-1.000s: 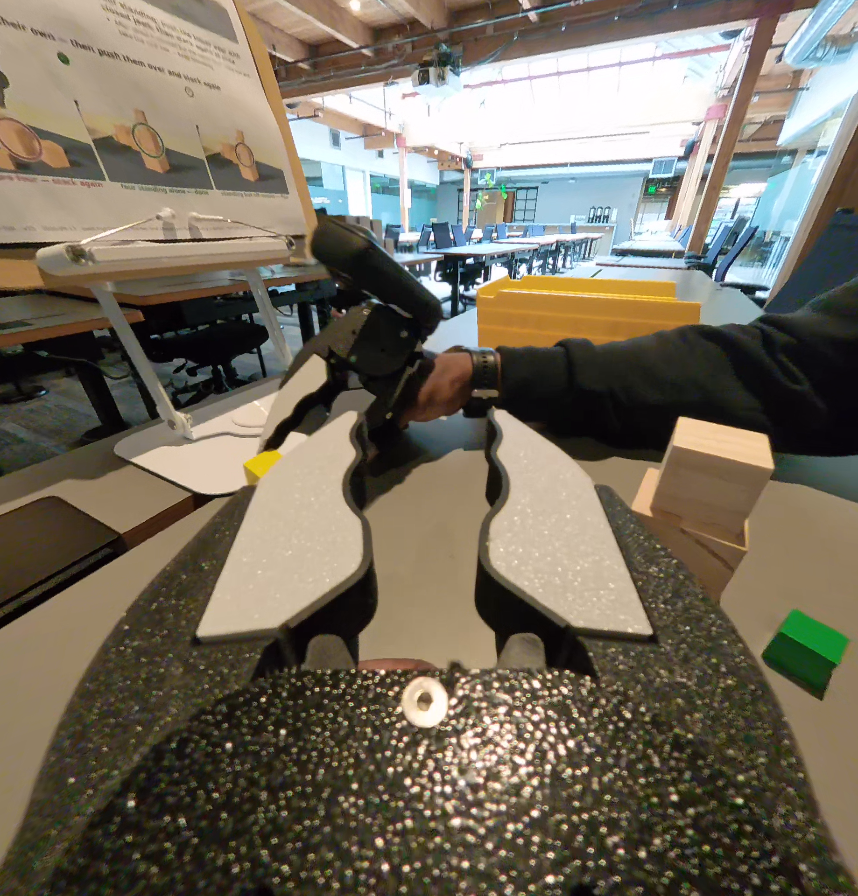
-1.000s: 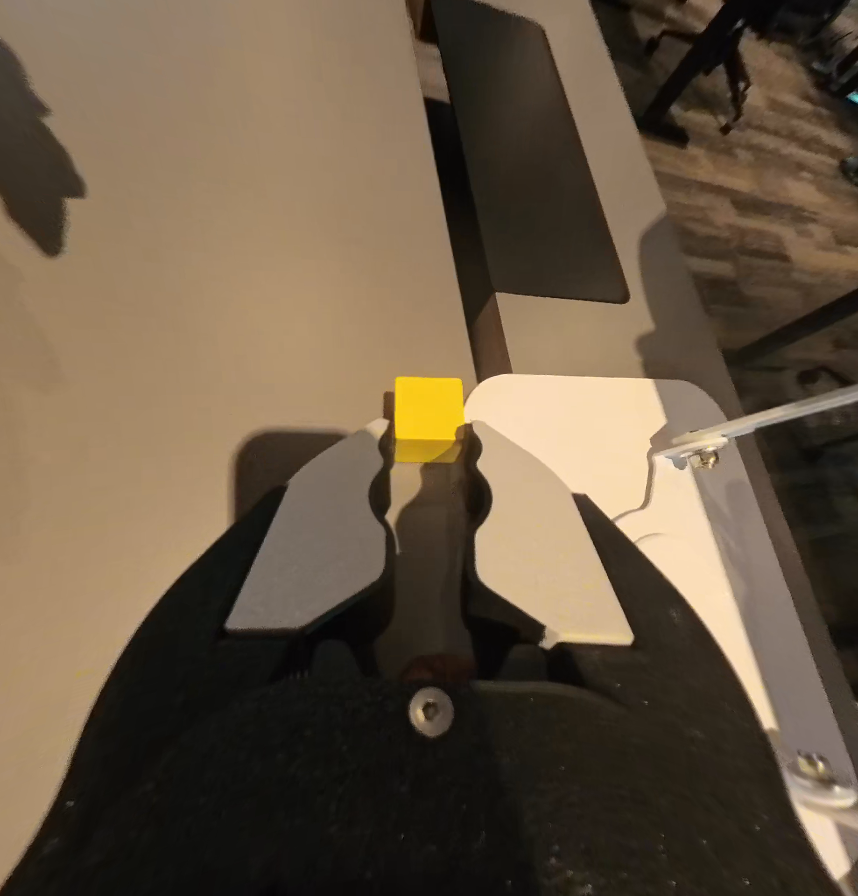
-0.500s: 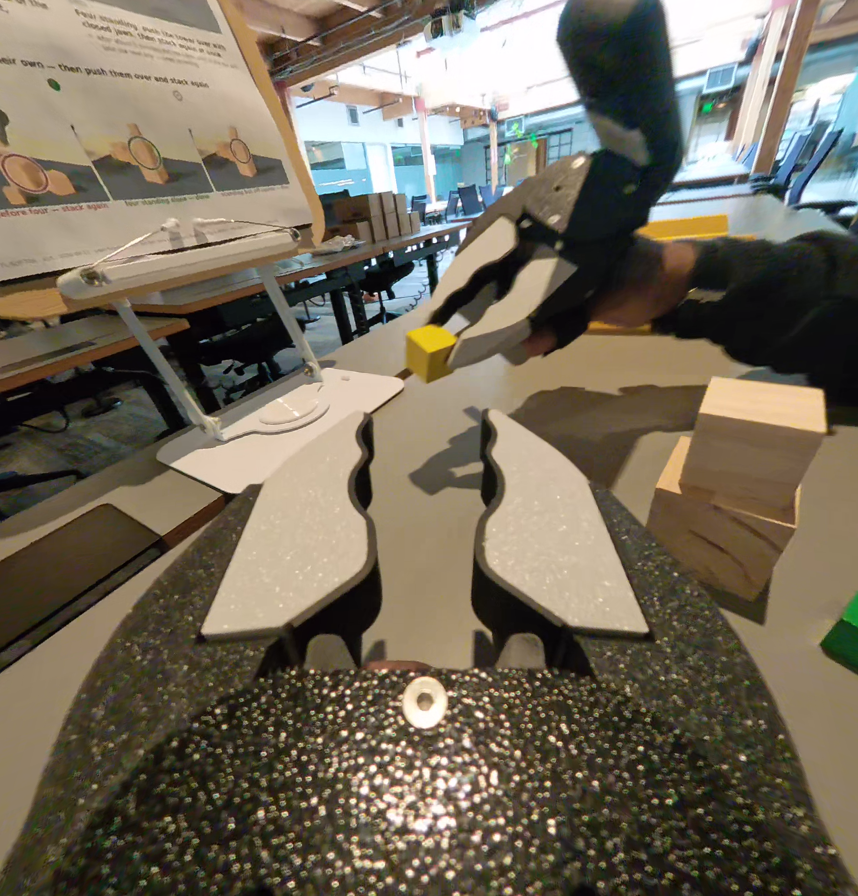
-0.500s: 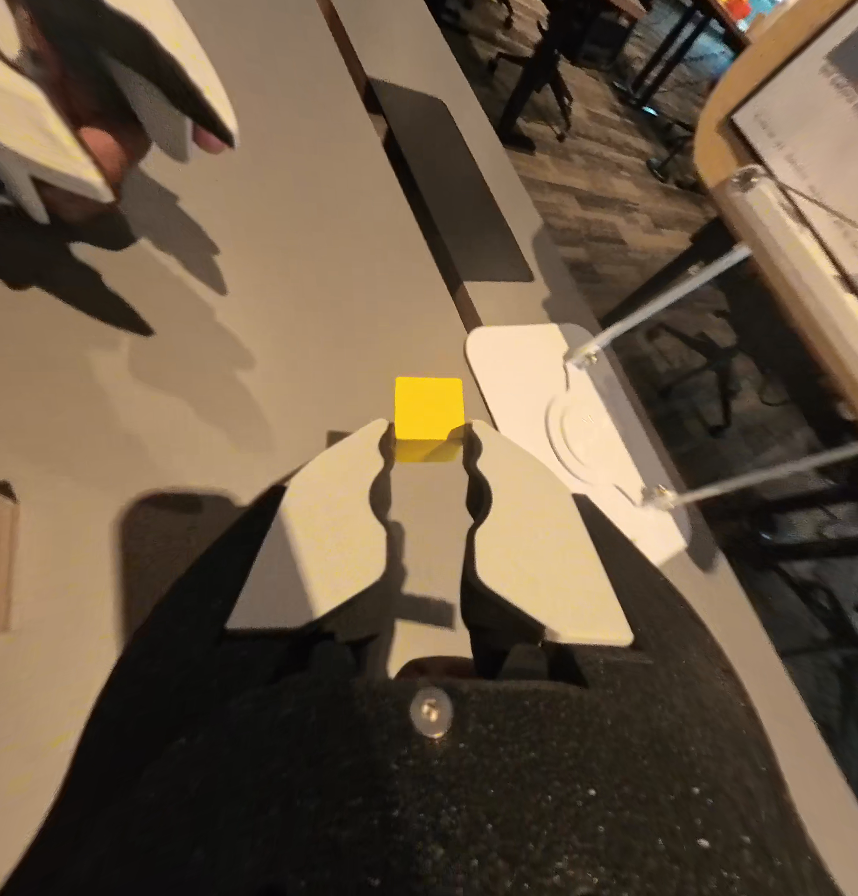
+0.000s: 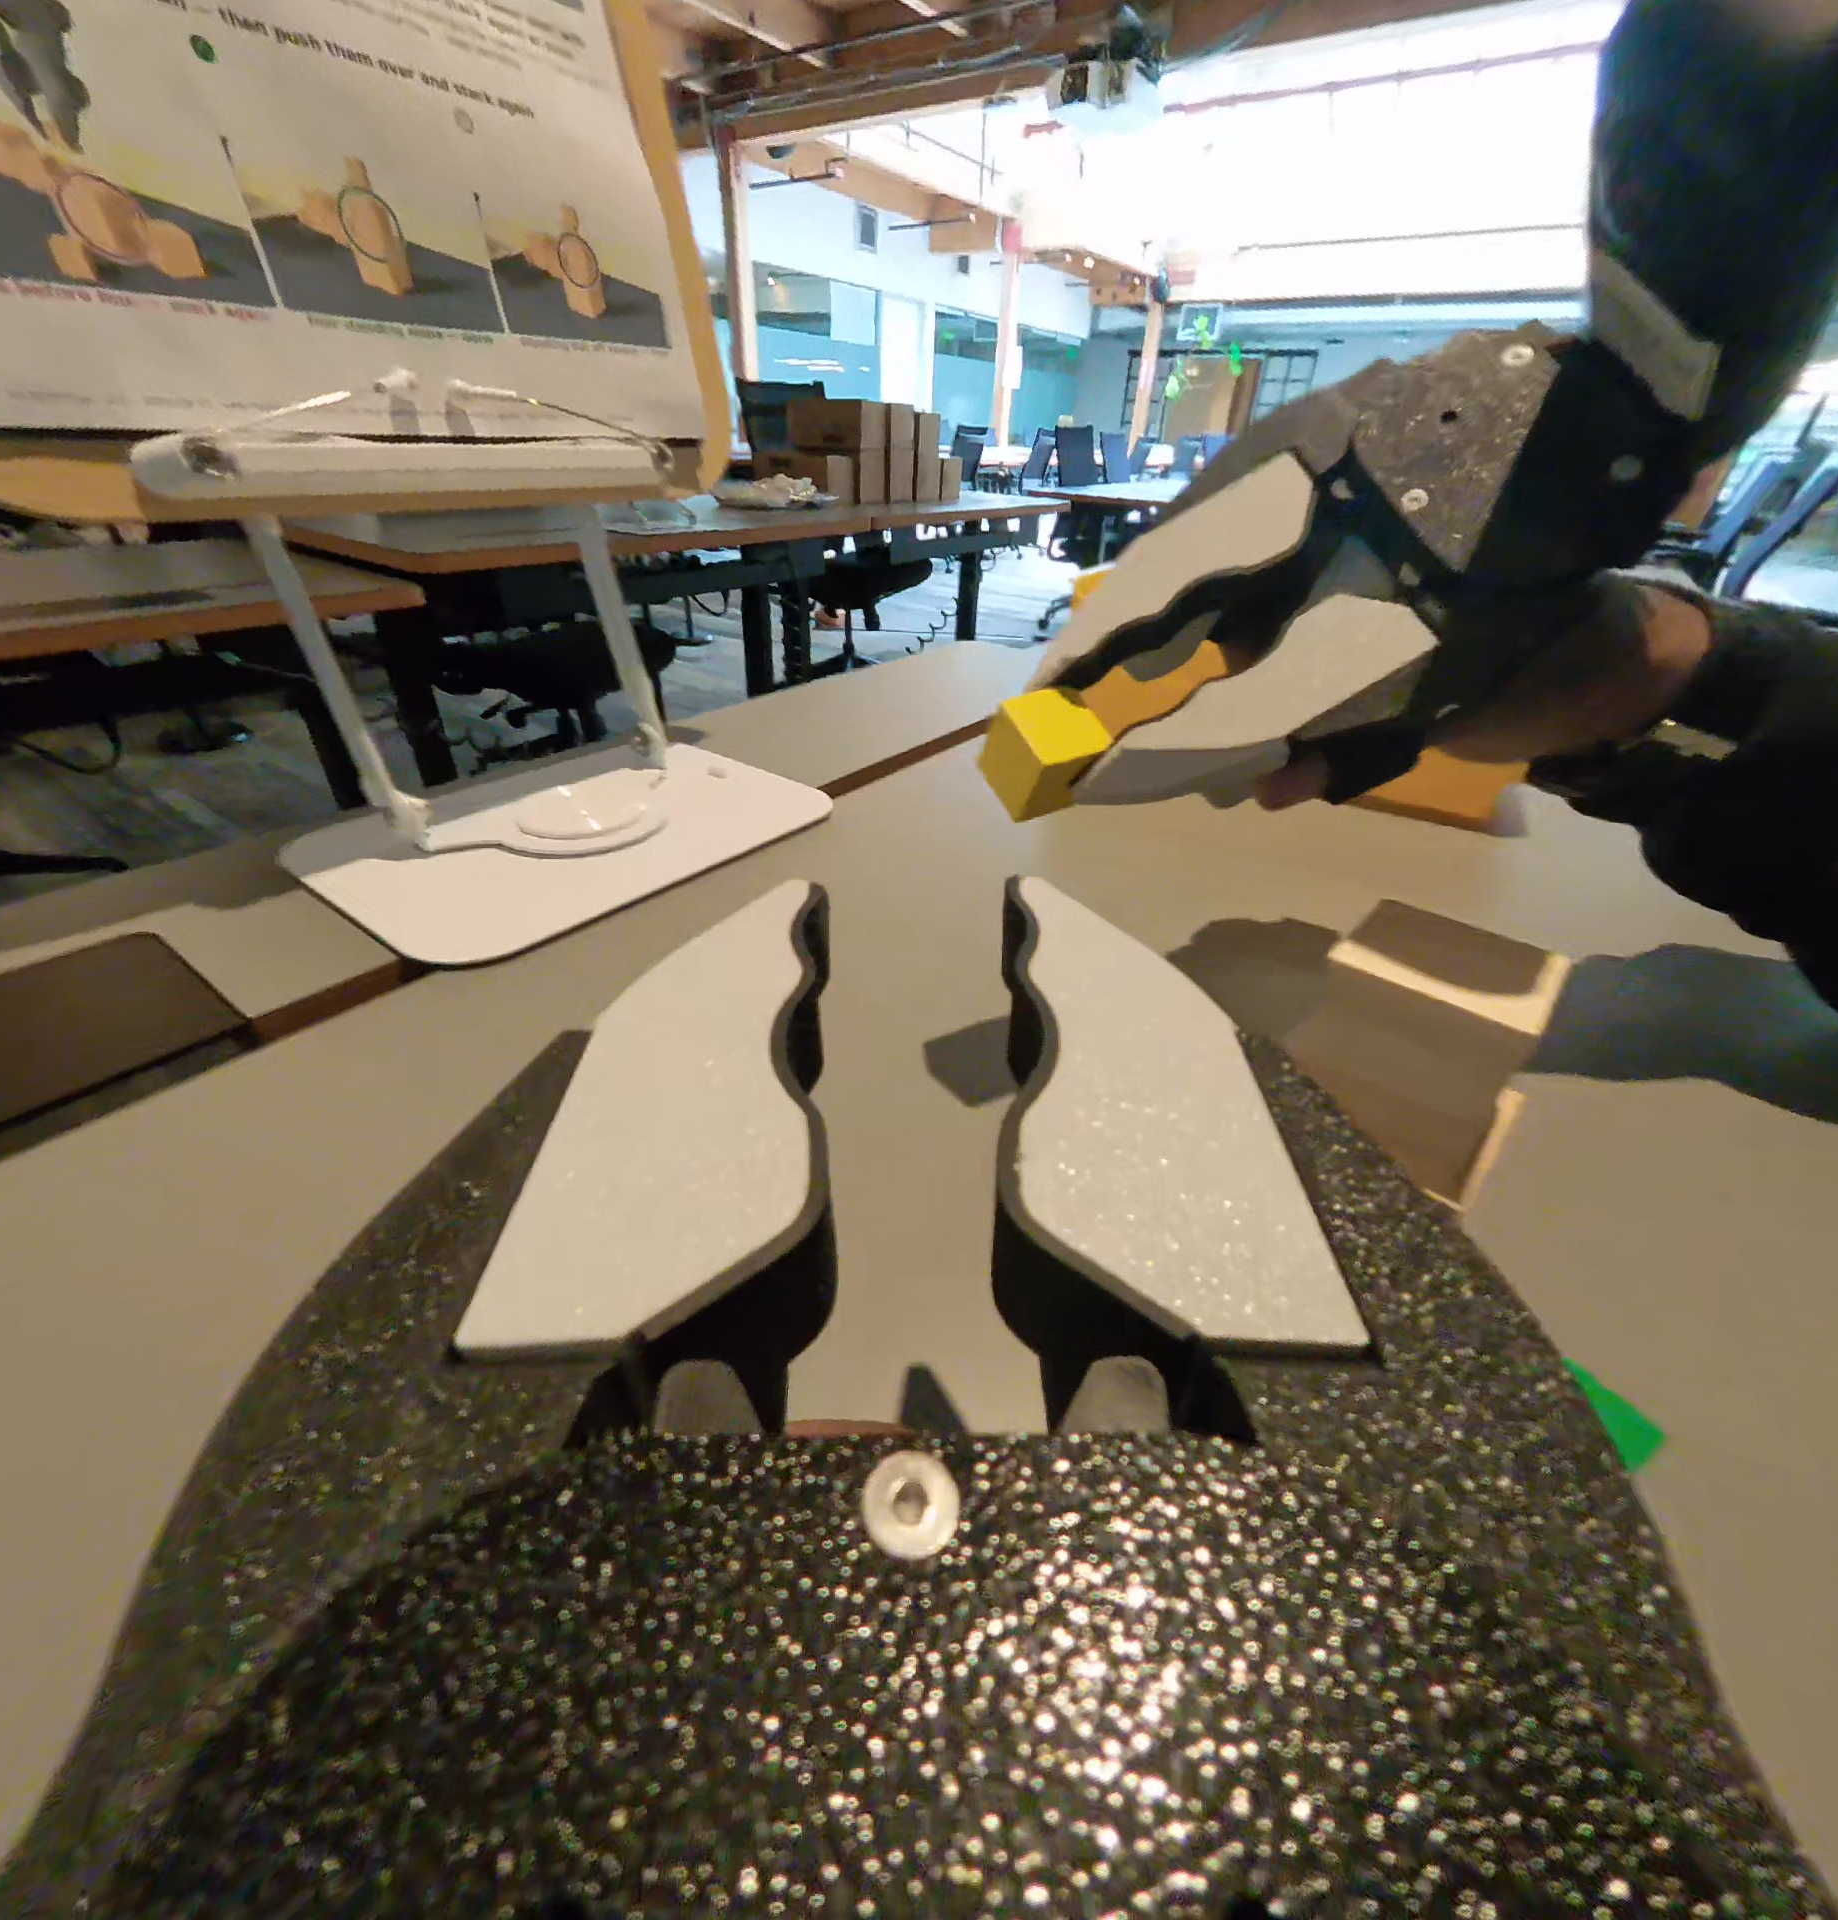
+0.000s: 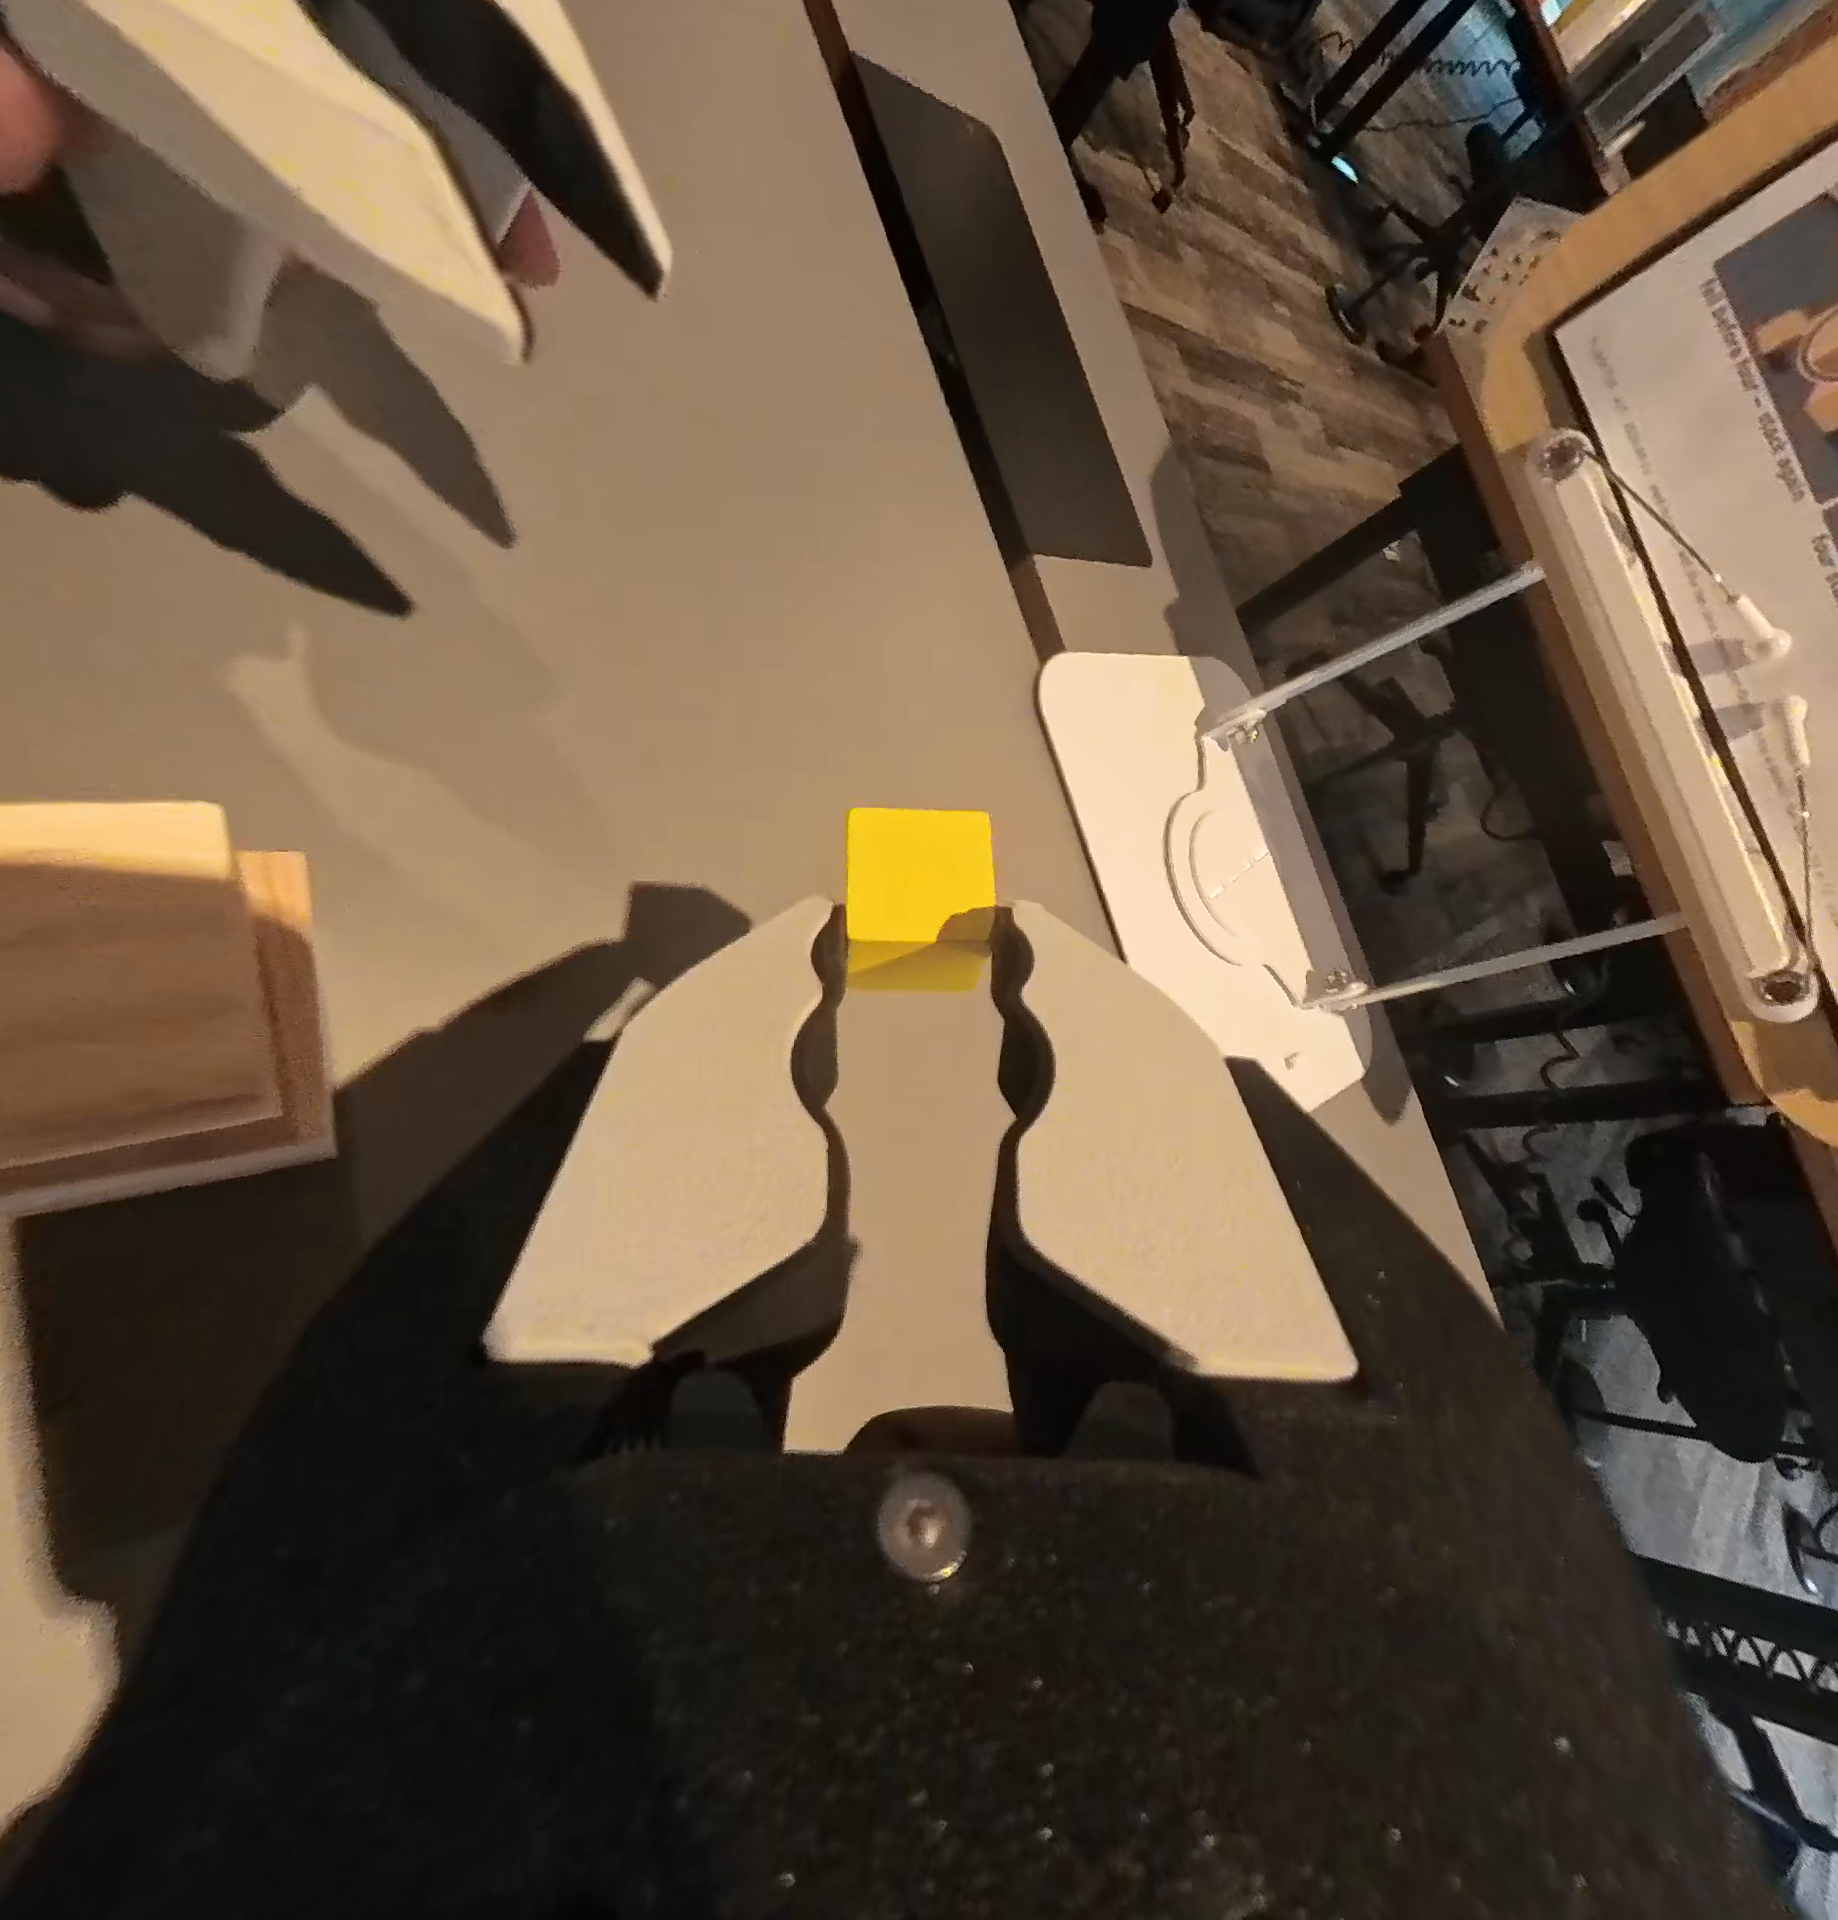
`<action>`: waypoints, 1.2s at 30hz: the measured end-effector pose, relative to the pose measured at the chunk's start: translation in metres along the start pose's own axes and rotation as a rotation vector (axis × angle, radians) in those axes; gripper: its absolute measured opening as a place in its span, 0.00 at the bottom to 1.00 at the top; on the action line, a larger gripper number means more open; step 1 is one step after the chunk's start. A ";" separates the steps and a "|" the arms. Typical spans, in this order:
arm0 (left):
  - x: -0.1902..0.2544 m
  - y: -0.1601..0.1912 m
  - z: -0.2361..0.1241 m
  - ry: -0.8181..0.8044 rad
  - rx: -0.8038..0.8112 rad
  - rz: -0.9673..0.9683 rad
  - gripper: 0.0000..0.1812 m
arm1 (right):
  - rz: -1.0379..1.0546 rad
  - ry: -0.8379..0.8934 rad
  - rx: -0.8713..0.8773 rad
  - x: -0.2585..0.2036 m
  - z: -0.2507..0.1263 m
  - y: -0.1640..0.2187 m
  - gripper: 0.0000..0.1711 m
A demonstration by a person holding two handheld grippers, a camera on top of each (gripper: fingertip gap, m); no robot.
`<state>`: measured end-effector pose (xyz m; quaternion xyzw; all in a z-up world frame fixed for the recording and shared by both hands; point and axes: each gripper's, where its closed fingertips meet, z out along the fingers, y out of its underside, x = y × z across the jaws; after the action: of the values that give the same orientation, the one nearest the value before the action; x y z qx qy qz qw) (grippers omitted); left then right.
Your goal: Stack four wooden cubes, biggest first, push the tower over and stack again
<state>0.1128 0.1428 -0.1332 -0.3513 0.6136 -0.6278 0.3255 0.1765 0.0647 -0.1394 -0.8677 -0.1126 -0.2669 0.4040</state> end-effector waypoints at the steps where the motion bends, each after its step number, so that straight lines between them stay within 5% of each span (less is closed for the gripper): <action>1: 0.008 0.002 0.000 0.018 -0.012 0.002 0.17 | -0.005 -0.007 0.002 -0.002 0.000 -0.001 0.16; 11: 0.026 0.013 0.007 0.082 -0.090 0.051 0.17 | 0.133 -0.137 0.106 -0.006 -0.032 -0.020 0.15; 19: 0.024 0.009 0.004 0.088 -0.065 0.021 0.17 | 0.197 -0.338 0.147 -0.059 -0.076 -0.042 0.16; 36: 0.030 0.015 0.007 0.090 -0.103 0.077 0.17 | 0.196 -0.425 0.089 -0.095 -0.058 -0.033 0.16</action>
<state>0.1023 0.1132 -0.1465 -0.3151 0.6720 -0.5976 0.3033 0.0625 0.0435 -0.1401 -0.8925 -0.1221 -0.0327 0.4329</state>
